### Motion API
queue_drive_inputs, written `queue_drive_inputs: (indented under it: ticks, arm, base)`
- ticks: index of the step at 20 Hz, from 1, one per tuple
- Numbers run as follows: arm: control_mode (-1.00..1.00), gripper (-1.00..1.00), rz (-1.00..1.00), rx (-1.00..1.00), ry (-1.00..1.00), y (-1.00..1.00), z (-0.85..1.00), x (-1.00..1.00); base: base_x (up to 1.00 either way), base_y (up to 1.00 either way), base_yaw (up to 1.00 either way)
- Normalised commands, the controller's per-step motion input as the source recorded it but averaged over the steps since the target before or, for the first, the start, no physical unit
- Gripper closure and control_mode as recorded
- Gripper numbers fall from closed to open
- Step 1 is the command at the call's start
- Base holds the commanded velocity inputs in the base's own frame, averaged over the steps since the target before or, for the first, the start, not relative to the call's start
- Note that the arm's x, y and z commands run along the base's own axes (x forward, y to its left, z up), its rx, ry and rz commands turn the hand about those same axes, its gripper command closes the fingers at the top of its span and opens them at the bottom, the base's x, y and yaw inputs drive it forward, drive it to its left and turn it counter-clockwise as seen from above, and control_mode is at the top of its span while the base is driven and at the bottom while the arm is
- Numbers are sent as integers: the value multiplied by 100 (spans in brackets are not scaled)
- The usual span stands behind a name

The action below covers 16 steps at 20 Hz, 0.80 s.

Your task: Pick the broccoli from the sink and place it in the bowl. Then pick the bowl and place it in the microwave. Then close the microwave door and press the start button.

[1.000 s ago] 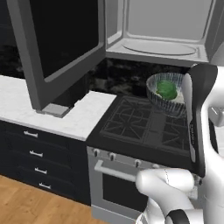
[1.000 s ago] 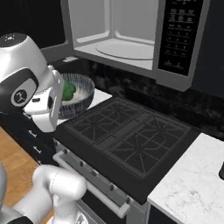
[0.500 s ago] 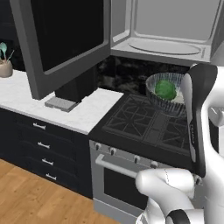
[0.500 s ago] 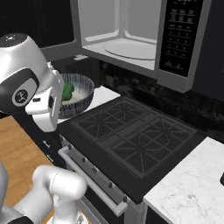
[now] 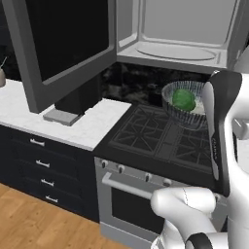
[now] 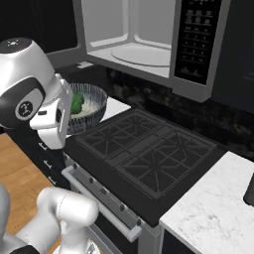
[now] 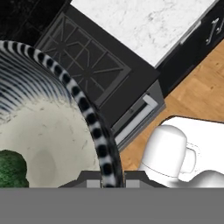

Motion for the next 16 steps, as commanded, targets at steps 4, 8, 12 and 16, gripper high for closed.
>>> queue_drive_inputs:
  ticks: [4,8,12,16]
  arm:
    - [100,100,0,0,0,0,0,0]
    - [100,100,0,0,0,0,0,0]
    - [-100,100,-6,0,0,10,0,0]
    - [-100,100,-10,0,-15,32,16,-1]
  base:
    - [-4,26,-22]
    - [0,36,-20]
    - [0,17,-8]
    - [0,0,0]
